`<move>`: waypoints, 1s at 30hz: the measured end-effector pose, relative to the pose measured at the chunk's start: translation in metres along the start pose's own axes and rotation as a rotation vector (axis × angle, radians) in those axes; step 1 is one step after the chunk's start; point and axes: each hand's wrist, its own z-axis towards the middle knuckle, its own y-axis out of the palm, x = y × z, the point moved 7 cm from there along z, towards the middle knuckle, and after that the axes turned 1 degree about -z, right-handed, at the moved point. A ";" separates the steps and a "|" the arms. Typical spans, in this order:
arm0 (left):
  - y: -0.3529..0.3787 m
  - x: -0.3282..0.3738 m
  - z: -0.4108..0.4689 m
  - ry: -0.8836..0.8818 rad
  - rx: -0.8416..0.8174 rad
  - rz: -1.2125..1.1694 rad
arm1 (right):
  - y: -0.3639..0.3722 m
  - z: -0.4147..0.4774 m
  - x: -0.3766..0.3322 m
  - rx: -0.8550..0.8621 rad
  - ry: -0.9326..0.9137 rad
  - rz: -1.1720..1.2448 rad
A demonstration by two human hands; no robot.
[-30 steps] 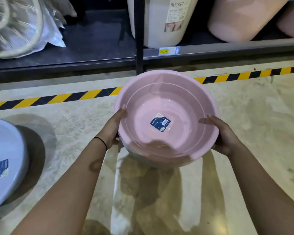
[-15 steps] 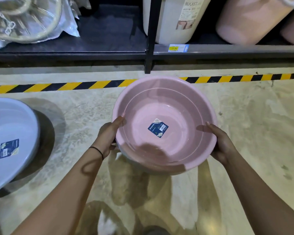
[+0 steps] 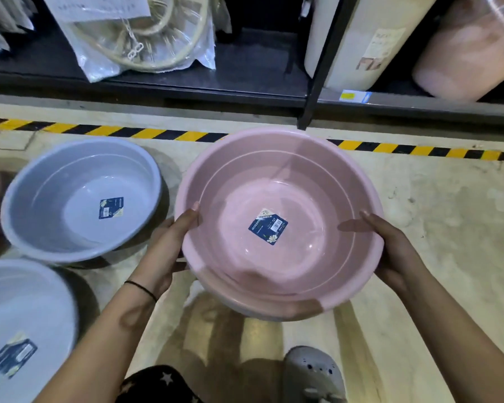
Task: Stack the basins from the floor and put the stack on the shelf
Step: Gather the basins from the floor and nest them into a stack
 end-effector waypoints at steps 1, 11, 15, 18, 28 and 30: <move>-0.012 0.005 -0.008 0.014 0.003 -0.005 | 0.012 -0.006 -0.003 -0.016 -0.002 -0.005; -0.130 0.038 -0.059 0.166 0.127 -0.148 | 0.145 -0.038 -0.045 -0.174 -0.075 -0.106; -0.176 0.046 -0.078 0.193 0.218 -0.197 | 0.200 -0.044 -0.059 -0.243 -0.128 -0.100; -0.209 0.054 -0.096 0.210 0.288 -0.248 | 0.243 -0.052 -0.067 -0.304 -0.135 -0.107; -0.273 0.092 -0.091 0.298 0.405 -0.237 | 0.330 -0.023 -0.078 -0.435 -0.111 -0.118; -0.283 0.094 -0.076 0.292 0.447 -0.236 | 0.346 -0.004 -0.075 -0.453 -0.101 -0.131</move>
